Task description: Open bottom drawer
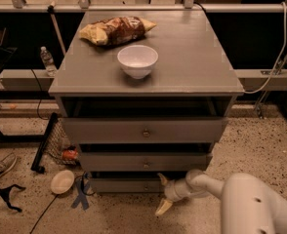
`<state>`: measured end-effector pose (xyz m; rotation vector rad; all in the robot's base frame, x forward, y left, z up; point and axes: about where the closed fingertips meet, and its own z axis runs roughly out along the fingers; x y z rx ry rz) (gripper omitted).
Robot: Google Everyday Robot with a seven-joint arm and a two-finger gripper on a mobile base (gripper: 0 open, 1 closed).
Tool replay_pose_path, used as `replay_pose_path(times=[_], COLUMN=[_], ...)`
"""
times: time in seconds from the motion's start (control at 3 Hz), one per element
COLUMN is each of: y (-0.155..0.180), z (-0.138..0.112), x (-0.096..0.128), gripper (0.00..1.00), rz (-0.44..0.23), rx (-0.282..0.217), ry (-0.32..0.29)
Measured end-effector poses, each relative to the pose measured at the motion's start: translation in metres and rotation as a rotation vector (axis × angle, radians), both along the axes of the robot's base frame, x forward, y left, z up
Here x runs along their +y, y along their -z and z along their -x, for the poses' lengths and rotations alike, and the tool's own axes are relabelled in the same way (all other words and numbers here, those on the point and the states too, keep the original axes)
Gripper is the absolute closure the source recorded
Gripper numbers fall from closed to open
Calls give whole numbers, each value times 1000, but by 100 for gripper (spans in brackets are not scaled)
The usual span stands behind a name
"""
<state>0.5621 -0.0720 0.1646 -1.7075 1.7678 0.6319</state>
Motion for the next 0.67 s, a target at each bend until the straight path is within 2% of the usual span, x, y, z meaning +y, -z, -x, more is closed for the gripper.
replay_pose_path(times=[0.33, 0.67], y=[-1, -1], z=[8, 8], x=[16, 16], gripper=[0, 0], rz=[-18, -18], rx=[47, 47], ry=[-33, -33])
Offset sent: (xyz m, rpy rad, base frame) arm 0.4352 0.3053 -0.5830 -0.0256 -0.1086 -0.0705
